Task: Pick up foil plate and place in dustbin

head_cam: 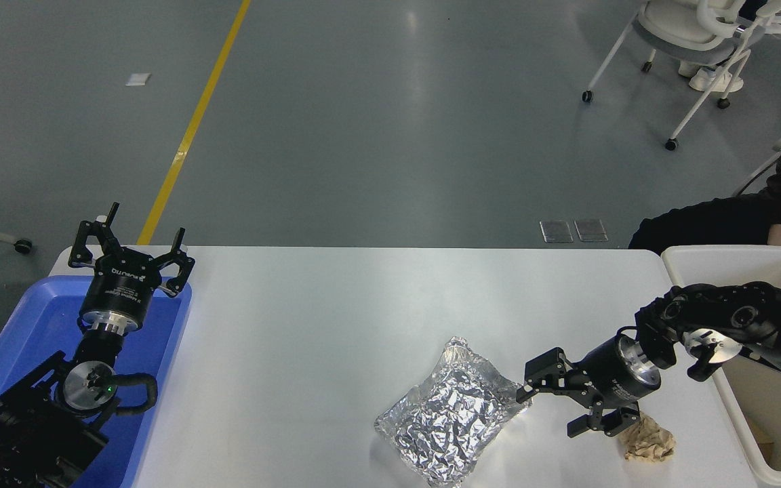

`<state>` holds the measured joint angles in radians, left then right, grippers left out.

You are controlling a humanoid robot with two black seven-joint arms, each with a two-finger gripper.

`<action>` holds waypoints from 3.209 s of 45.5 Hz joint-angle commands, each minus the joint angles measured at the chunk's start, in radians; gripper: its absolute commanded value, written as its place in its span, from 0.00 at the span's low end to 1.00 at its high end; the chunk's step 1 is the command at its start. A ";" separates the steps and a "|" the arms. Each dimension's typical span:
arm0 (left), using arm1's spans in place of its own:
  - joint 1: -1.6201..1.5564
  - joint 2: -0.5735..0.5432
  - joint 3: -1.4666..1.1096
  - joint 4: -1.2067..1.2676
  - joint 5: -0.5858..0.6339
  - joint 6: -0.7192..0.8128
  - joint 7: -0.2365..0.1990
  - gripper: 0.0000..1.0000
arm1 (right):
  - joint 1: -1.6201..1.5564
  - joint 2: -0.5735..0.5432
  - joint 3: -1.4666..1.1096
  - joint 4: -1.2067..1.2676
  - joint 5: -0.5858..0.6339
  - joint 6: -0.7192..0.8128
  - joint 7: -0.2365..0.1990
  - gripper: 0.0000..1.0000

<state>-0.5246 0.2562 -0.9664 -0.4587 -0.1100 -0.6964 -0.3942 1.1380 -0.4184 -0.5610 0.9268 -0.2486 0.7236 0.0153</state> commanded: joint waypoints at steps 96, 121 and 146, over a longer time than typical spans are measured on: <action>0.000 0.000 0.002 0.000 0.001 0.000 0.000 1.00 | 0.159 0.099 -0.098 -0.050 0.112 0.000 -0.066 0.00; 0.000 0.000 0.002 0.002 0.001 0.000 0.000 1.00 | 1.097 -0.007 -0.605 0.412 0.138 0.037 -0.064 0.00; -0.002 0.000 0.002 0.000 0.000 0.002 0.000 1.00 | 1.347 0.003 -0.738 0.504 0.054 0.062 -0.064 0.00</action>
<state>-0.5250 0.2561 -0.9648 -0.4579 -0.1089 -0.6950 -0.3942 2.4138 -0.3998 -1.2341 1.4154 -0.1246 0.7797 -0.0505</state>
